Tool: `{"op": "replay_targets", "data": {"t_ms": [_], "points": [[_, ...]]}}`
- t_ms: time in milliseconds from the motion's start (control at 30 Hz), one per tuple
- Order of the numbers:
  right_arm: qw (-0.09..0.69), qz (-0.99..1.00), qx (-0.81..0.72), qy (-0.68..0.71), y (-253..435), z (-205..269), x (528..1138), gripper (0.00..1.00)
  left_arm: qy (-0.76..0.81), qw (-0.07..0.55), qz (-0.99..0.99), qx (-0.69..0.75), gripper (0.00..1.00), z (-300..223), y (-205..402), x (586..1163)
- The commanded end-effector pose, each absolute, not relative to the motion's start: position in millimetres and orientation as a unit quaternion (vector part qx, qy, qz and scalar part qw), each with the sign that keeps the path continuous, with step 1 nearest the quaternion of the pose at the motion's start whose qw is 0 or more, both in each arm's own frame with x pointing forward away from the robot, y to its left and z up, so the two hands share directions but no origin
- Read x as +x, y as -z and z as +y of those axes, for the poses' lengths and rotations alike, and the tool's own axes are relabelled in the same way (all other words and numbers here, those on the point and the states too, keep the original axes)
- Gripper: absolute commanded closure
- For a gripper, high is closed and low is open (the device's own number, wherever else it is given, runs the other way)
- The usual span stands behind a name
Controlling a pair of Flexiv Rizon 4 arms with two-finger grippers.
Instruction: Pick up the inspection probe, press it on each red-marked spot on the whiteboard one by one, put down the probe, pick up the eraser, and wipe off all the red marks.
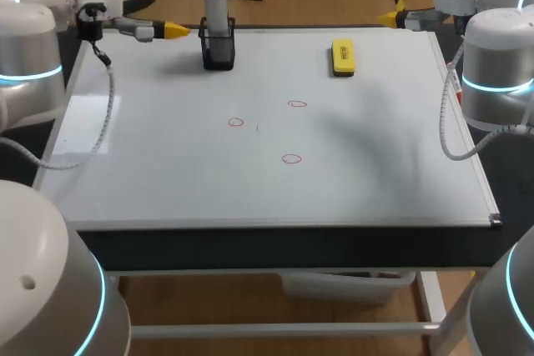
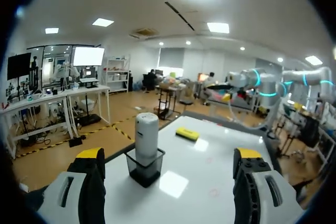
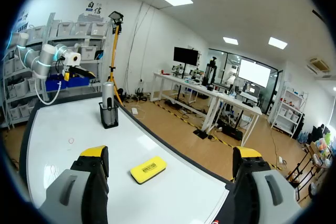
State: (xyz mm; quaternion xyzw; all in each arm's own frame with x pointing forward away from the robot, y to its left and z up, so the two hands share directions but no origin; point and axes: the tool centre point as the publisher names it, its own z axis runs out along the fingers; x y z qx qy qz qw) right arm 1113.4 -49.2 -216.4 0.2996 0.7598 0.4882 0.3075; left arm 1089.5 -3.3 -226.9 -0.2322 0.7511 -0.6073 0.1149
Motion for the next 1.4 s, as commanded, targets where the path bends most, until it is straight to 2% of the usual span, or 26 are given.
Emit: {"op": "replay_targets", "data": {"t_ms": [33,467,1400], "points": [[0.307,0.760,0.300,-0.488,216.2,-49.5,1113.8,0.00,0.628,0.062,0.753,-0.188,0.00,-1.6,233.7,1101.5],[0.307,0.760,0.300,-0.488,216.2,-49.5,1113.8,0.00,0.635,0.009,0.760,-0.136,0.00,-9.7,247.9,1119.9],[0.307,0.760,0.300,-0.488,216.2,-49.5,1113.8,0.00,0.676,-0.036,0.731,-0.087,0.00,-46.5,267.8,1168.7]]}}
